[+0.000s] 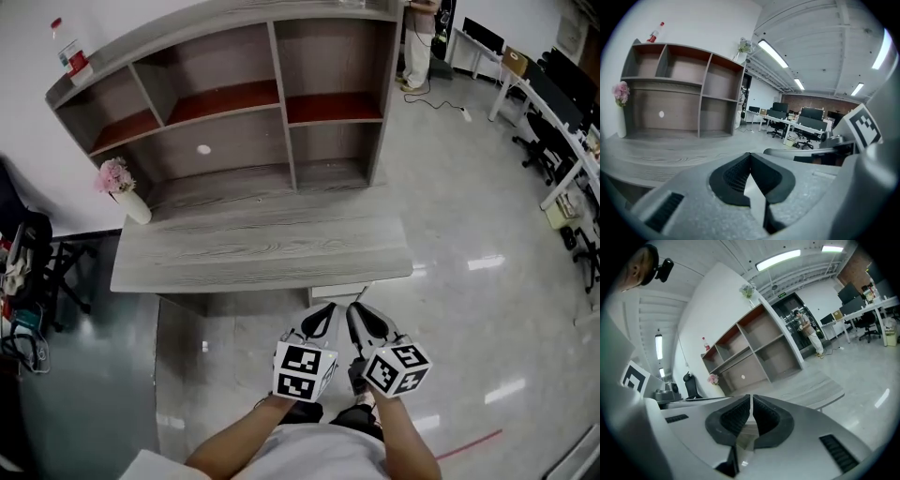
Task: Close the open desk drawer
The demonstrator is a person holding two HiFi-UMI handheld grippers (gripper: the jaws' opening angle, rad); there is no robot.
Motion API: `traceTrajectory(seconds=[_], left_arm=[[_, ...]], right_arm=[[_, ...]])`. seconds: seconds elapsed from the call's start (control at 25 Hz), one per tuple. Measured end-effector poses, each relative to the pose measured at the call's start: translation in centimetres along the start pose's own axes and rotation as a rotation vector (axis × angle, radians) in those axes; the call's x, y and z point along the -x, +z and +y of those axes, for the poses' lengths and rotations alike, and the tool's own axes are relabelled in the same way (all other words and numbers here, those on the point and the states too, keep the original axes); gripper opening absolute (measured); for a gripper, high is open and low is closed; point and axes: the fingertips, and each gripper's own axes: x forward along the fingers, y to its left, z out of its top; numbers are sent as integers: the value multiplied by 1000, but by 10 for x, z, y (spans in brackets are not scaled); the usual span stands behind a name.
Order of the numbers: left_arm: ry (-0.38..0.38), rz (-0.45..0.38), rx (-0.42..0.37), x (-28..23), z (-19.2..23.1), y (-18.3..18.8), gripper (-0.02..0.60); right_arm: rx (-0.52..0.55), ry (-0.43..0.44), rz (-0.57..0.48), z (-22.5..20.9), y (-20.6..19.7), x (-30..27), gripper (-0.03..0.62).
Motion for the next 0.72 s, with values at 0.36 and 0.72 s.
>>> traceTrajectory(seconds=[0.36,0.72], left_arm=[[9,-27,-1,11,-57,19,3],[73,-59,9,10,-80,24,3]], right_arm=[[220,19,42,9,32,47,2],[257,24,44,-7,40,68,2]])
